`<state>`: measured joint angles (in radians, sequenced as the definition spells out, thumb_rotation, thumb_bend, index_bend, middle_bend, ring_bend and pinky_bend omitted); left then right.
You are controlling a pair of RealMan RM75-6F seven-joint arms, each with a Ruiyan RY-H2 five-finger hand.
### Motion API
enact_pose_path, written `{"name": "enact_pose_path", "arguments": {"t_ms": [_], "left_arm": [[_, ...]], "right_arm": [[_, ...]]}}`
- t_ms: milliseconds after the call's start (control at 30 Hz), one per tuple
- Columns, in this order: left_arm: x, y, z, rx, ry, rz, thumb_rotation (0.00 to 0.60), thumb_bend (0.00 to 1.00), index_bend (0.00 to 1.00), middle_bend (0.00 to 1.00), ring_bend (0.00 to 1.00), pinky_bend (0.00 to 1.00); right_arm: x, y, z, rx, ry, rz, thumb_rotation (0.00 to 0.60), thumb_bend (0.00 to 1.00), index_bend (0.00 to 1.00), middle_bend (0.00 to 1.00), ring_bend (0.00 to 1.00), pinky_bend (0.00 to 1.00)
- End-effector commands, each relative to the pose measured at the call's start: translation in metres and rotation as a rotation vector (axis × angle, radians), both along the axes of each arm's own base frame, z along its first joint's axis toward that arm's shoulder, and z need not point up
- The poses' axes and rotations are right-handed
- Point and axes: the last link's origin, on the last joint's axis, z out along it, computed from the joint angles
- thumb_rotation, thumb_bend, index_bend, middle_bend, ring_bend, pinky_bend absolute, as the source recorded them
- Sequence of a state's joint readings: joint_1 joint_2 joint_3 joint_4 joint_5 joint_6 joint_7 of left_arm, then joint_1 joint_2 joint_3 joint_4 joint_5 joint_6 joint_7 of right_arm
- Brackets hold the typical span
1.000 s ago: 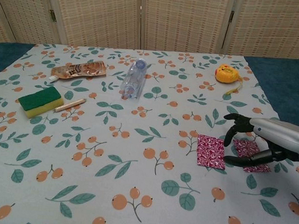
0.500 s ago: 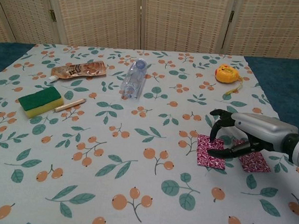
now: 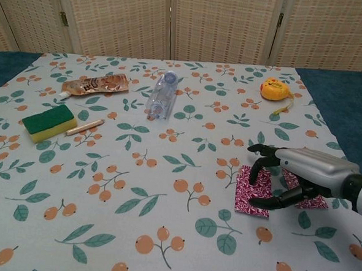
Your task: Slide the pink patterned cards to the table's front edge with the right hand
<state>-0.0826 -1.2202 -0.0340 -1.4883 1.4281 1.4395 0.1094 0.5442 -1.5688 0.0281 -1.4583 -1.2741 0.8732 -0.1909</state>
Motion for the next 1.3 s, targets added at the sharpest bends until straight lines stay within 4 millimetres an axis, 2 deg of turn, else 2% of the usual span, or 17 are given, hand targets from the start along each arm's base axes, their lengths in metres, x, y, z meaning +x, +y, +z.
{"name": "enact_pose_path", "arguments": {"t_ms": [33,500,700,1033,1300], "left_arm": [[0.000,0.000,-0.001,-0.002,0.001,-0.001,0.600,0.21,0.17,0.00,0.03,0.00],[0.001,0.000,-0.001,-0.005,-0.002,-0.004,0.600,0.21,0.17,0.00,0.03,0.00],[0.001,-0.001,-0.001,-0.003,-0.005,-0.006,0.600,0.21,0.17,0.00,0.03,0.00],[0.000,-0.003,0.000,0.000,-0.007,-0.005,0.600,0.21,0.17,0.00,0.03,0.00],[-0.001,-0.003,-0.001,-0.001,-0.008,-0.002,0.600,0.21,0.17,0.00,0.03,0.00]], "right_arm": [[0.000,0.008,0.001,0.013,0.003,0.012,0.245,0.25,0.34,0.01,0.00,0.00],[0.007,0.044,0.009,0.078,-0.012,0.063,0.247,0.25,0.34,0.01,0.00,0.00],[0.009,0.041,0.015,0.050,-0.024,0.070,0.248,0.25,0.34,0.01,0.00,0.00],[0.006,0.031,0.007,0.047,0.003,0.066,0.248,0.25,0.34,0.01,0.00,0.00],[0.008,0.037,0.005,0.071,0.010,0.083,0.245,0.25,0.34,0.01,0.00,0.00]]}}
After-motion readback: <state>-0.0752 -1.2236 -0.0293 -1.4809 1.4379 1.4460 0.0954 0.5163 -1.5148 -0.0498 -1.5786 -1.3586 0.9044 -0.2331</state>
